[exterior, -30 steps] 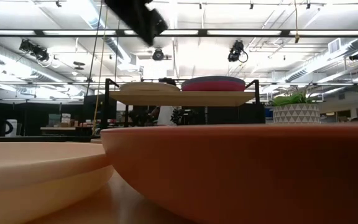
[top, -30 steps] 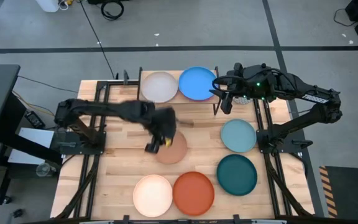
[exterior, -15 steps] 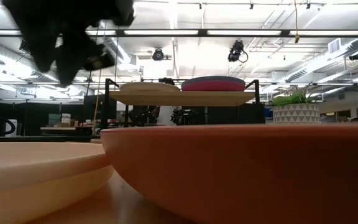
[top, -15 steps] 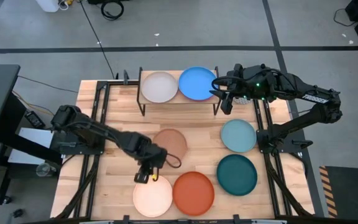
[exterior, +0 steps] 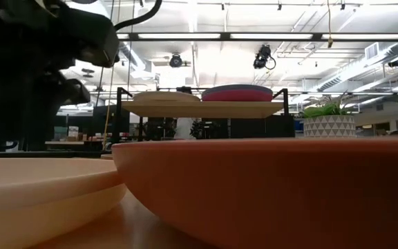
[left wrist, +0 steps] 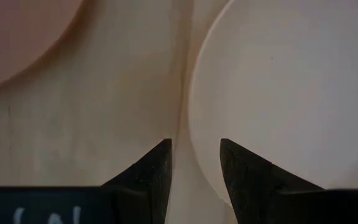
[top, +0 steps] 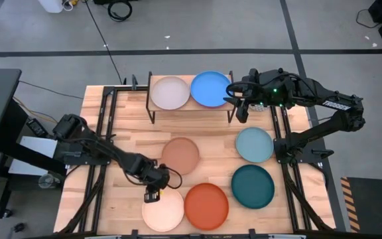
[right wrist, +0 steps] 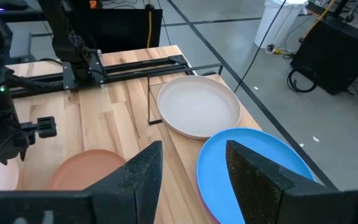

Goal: Place and stack plates onto a shelf
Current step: Stack the light pink plate on the gray plate on the shelf

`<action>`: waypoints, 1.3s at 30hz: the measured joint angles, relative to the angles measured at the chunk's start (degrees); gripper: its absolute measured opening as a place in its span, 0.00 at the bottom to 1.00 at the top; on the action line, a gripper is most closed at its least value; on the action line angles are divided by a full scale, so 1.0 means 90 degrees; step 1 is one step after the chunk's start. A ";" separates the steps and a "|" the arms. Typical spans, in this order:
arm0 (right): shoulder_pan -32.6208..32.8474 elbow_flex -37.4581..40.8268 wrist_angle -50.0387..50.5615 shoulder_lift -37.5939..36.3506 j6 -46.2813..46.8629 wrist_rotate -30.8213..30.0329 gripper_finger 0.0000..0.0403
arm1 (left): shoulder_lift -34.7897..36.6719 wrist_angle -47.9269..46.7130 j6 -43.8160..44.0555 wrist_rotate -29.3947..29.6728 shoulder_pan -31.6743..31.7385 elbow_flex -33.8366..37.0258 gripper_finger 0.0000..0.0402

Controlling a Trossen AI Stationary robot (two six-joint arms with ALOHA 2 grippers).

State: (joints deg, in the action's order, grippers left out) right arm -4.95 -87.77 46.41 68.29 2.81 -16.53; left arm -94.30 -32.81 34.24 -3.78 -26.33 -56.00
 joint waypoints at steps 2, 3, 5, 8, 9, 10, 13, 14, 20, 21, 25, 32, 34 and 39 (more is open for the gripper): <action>0.0000 0.0000 0.0000 0.0000 0.0000 0.0012 0.45 | -0.0004 0.0221 0.0099 0.0007 -0.0068 0.0082 0.35; 0.0000 0.0000 0.0000 0.0000 0.0000 0.0014 0.45 | -0.0002 0.0380 0.0154 0.0019 -0.0102 0.0129 0.35; 0.0000 0.0000 0.0000 0.0000 0.0000 0.0017 0.45 | -0.0004 0.0652 0.0285 0.0038 -0.0180 0.0214 0.35; 0.0000 0.0000 0.0000 0.0000 0.0000 0.0017 0.45 | -0.0038 0.0741 0.0453 0.0216 -0.0297 0.0281 0.35; 0.0000 0.0000 0.0000 0.0000 -0.0001 0.0017 0.45 | -0.0056 0.0748 0.0492 0.0241 -0.0322 0.0312 0.35; 0.0000 0.0000 0.0000 0.0000 -0.0009 0.0017 0.45 | -0.0056 0.0755 0.0541 0.0258 -0.0335 0.0342 0.35; 0.0000 0.0000 0.0000 0.0000 -0.0048 0.0017 0.45 | -0.0068 0.0764 0.0740 0.0296 -0.0357 0.0506 0.33; 0.0000 0.0000 0.0000 0.0000 -0.0057 0.0019 0.45 | -0.0073 0.0749 0.0802 0.0319 -0.0357 0.0551 0.31; 0.0000 0.0000 -0.0002 0.0000 -0.0110 0.0019 0.45 | -0.0073 0.0809 0.0963 0.0285 -0.0350 0.0604 0.16; 0.0000 0.0000 -0.0002 0.0000 -0.0112 0.0019 0.45 | -0.0073 0.0825 0.0966 0.0285 -0.0350 0.0602 0.14; 0.0000 0.0000 -0.0009 0.0000 -0.0117 0.0019 0.45 | -0.0073 0.0812 0.0950 0.0123 -0.0349 0.0608 0.04; 0.0000 0.0000 -0.0051 0.0000 -0.0152 0.0019 0.45 | -0.0070 0.0786 0.1121 0.0040 -0.0239 0.0616 0.03; 0.0000 0.0000 -0.0051 0.0000 -0.0159 0.0019 0.45 | 0.0067 0.0549 0.1120 -0.0093 -0.0167 0.0618 0.03; 0.0000 0.0000 -0.0076 0.0000 -0.0165 0.0019 0.45 | 0.0880 -0.0179 0.1113 -0.0355 0.0288 0.0575 0.02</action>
State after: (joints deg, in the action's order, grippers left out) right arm -4.95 -87.77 45.73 68.29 1.32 -16.36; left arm -86.38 -34.42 44.26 -6.98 -23.73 -50.83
